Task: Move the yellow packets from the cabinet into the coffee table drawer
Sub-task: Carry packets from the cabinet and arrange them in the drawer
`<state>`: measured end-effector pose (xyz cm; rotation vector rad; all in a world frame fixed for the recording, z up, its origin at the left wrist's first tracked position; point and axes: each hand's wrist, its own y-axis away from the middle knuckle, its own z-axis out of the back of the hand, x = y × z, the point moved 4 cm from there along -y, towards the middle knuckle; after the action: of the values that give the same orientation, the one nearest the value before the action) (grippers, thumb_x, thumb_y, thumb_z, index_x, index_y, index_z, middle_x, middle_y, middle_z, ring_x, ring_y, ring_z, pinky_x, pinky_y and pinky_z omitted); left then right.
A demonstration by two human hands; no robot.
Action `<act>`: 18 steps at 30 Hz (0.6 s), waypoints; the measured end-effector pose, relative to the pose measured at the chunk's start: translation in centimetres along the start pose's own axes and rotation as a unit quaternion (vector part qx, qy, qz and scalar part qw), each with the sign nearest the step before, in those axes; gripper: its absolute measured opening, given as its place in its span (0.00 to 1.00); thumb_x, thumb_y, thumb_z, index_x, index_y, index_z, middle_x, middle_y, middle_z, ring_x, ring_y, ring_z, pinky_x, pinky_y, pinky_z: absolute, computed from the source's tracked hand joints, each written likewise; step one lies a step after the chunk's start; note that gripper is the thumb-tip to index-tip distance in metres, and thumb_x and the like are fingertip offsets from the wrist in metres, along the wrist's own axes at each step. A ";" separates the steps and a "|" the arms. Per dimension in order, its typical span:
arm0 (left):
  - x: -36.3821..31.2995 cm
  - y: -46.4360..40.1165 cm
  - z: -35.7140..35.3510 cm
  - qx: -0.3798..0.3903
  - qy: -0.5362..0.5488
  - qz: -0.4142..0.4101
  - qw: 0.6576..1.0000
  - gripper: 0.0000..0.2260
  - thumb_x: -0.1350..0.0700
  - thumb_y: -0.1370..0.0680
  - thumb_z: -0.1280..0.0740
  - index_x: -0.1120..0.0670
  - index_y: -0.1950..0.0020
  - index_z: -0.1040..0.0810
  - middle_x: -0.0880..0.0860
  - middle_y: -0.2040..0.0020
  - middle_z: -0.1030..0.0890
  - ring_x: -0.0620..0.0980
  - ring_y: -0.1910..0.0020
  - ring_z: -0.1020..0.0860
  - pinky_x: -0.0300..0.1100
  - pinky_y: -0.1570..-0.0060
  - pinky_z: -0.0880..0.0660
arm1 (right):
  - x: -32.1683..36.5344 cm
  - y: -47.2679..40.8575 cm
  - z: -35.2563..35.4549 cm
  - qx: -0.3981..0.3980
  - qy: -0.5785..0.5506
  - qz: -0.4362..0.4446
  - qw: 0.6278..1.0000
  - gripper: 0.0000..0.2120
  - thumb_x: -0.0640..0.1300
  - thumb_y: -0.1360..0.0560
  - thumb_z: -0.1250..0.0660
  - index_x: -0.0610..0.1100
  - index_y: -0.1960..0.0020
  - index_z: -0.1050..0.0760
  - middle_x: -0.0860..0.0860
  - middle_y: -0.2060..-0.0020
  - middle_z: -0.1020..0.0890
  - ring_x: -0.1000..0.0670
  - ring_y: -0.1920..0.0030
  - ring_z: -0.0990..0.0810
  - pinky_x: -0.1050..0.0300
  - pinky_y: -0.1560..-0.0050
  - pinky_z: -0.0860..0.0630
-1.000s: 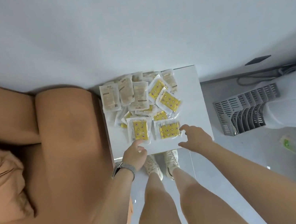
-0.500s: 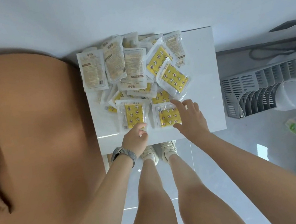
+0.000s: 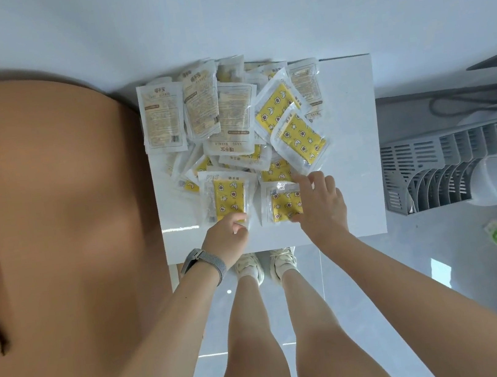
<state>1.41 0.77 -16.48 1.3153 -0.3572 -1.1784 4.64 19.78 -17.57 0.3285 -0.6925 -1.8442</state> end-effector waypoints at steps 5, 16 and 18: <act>0.2 0.1 -0.3 0.007 -0.011 0.008 1.000 0.16 0.59 0.20 0.41 0.52 0.32 0.26 0.50 0.35 0.23 0.48 0.36 0.26 0.35 0.43 0.34 | 0.7 0.1 -0.1 -0.021 0.031 0.031 0.999 0.31 0.41 0.37 0.20 0.44 0.37 0.28 0.45 0.34 0.31 0.43 0.43 0.28 0.53 0.45 0.29; 0.2 0.6 -1.6 0.042 0.004 0.036 0.998 0.15 0.59 0.21 0.42 0.52 0.35 0.25 0.53 0.40 0.20 0.50 0.40 0.23 0.41 0.39 0.30 | 0.5 0.0 -0.7 -0.073 0.109 0.047 0.990 0.42 0.41 0.58 0.15 0.45 0.47 0.29 0.53 0.65 0.26 0.48 0.62 0.29 0.55 0.61 0.33; 0.2 0.6 -1.8 0.045 0.021 0.048 0.998 0.15 0.59 0.21 0.41 0.51 0.36 0.24 0.53 0.40 0.20 0.50 0.41 0.22 0.42 0.38 0.29 | 0.5 -0.2 -0.8 -0.066 0.114 0.057 0.990 0.39 0.41 0.59 0.15 0.44 0.50 0.25 0.52 0.66 0.26 0.47 0.63 0.29 0.55 0.63 0.33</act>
<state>3.19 1.50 -16.60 1.3844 -0.4427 -1.0621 4.77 19.13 -18.29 0.3971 -0.4225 -1.7024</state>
